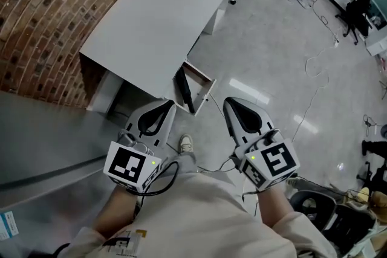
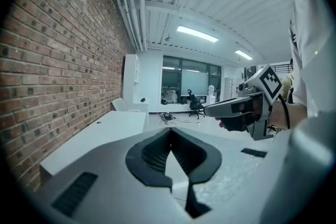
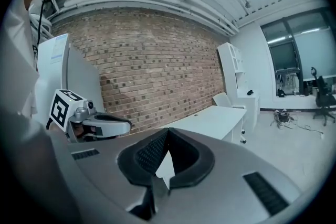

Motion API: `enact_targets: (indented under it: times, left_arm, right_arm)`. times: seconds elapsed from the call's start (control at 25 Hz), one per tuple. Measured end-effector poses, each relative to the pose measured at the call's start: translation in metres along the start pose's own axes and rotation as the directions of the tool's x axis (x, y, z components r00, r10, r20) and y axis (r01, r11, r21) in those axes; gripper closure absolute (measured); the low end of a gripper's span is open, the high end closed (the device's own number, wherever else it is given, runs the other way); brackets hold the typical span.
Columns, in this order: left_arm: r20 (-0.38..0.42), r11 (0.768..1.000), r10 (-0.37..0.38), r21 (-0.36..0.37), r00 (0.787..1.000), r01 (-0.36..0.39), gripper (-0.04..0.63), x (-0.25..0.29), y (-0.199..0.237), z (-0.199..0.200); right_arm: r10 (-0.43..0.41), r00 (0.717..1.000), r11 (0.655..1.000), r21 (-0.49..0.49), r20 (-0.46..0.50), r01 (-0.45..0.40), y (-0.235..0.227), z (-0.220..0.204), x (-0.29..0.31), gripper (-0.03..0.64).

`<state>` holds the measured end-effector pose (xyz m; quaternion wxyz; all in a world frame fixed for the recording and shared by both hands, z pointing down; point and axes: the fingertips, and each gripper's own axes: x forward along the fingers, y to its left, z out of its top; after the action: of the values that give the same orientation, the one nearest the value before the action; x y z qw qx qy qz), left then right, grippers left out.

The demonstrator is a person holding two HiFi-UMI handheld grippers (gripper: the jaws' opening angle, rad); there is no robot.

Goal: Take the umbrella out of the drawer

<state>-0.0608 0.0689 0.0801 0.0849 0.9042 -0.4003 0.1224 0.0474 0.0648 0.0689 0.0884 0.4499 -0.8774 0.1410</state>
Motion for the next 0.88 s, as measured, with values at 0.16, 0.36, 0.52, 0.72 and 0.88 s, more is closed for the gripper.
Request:
enact_targets:
  times: [0.16, 0.36, 0.52, 0.72, 0.88]
  left_arm:
    - [0.01, 1.0, 0.004, -0.018, 1.0, -0.004, 0.588, 0.008, 0.025, 0.002]
    - [0.009, 1.0, 0.004, -0.031, 1.0, -0.003, 0.588, 0.012, 0.043, -0.002]
    - [0.008, 0.999, 0.009, -0.031, 1.0, -0.008, 0.588, 0.014, 0.053, -0.004]
    - [-0.009, 0.999, 0.04, -0.037, 0.999, -0.04, 0.588, 0.016, 0.058, -0.008]
    - [-0.016, 0.997, 0.071, -0.033, 0.997, -0.071, 0.588, 0.021, 0.058, -0.007]
  right_arm:
    - [0.002, 1.0, 1.0, -0.001, -0.005, -0.002, -0.001, 0.007, 0.031, 0.611]
    - [-0.016, 1.0, 1.0, 0.006, 0.01, 0.016, -0.003, 0.015, 0.052, 0.609]
    - [-0.019, 1.0, 1.0, 0.012, 0.01, 0.019, -0.006, 0.017, 0.058, 0.609]
    - [-0.018, 1.0, 1.0, 0.024, 0.025, 0.017, -0.014, 0.018, 0.059, 0.609]
    - [-0.005, 0.999, 0.999, 0.046, 0.04, 0.003, -0.024, 0.019, 0.061, 0.609]
